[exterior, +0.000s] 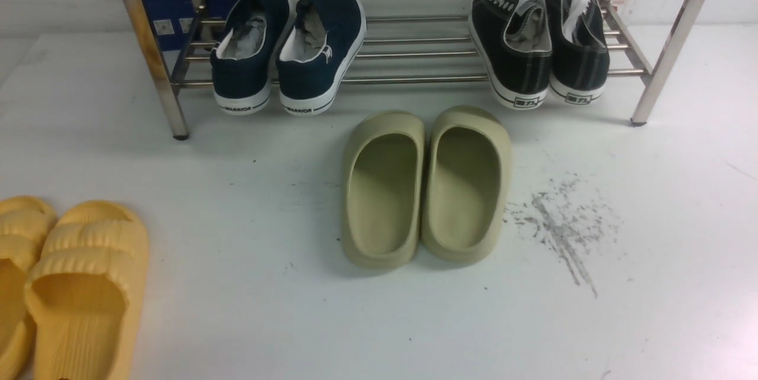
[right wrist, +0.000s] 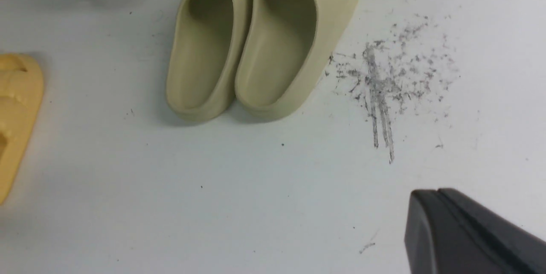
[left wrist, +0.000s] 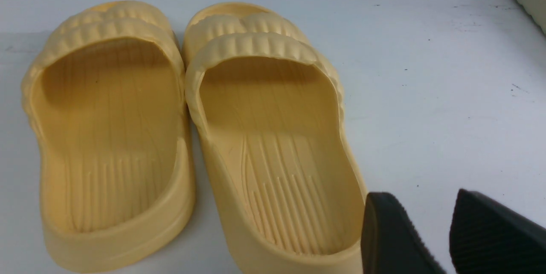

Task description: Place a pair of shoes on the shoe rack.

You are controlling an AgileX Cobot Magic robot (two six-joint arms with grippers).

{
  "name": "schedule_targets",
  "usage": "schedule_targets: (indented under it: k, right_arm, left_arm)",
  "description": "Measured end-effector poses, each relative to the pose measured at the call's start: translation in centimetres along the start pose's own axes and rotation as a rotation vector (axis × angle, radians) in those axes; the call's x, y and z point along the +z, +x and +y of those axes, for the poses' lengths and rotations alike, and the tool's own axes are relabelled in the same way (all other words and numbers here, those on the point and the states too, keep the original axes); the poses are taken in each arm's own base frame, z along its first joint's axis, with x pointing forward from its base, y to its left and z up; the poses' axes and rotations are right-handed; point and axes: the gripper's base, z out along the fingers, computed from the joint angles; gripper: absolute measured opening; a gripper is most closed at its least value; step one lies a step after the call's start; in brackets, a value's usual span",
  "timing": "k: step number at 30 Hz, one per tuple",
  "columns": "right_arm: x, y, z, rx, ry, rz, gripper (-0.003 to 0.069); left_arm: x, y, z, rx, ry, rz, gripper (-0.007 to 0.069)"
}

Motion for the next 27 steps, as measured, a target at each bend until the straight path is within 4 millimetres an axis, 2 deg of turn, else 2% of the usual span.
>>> schedule_targets:
  k: [10, 13, 15, 17, 19, 22, 23, 27]
  right_arm:
    - [-0.3, 0.6, -0.5, -0.026, 0.047, 0.036, 0.0005]
    - [-1.8, 1.1, -2.0, -0.090, 0.136, -0.123, 0.0008]
    - [-2.1, 1.5, -2.3, -0.122, 0.152, -0.150, 0.0008]
    - [-3.1, 3.7, -2.8, -0.195, 0.183, -0.216, 0.0010]
    - [-2.9, 5.7, -3.4, -0.232, 0.217, -0.258, 0.0012]
    - [-1.7, 8.0, -4.3, -0.225, 0.250, -0.314, 0.0013]
    - [-0.5, 9.5, -5.3, -0.208, 0.274, -0.348, 0.0015]
    - [2.0, 12.7, -7.0, -0.204, 0.307, -0.386, 0.0015]
  left_arm:
    - [0.0, 0.0, 0.0, 0.000, 0.000, 0.000, 0.0239]
    - [0.0, 0.0, 0.0, 0.000, 0.000, 0.000, 0.0239]
    - [0.0, 0.0, 0.0, 0.000, 0.000, 0.000, 0.0239]
    - [0.0, 0.0, 0.0, 0.000, 0.000, 0.000, 0.0239]
    - [0.0, 0.0, 0.0, 0.000, 0.000, 0.000, 0.0239]
    - [0.0, 0.0, 0.0, 0.000, 0.000, 0.000, 0.0239]
    - [0.0, 0.0, 0.0, 0.000, 0.000, 0.000, 0.0239]
    - [0.0, 0.0, 0.0, 0.000, 0.000, 0.000, 0.0239]
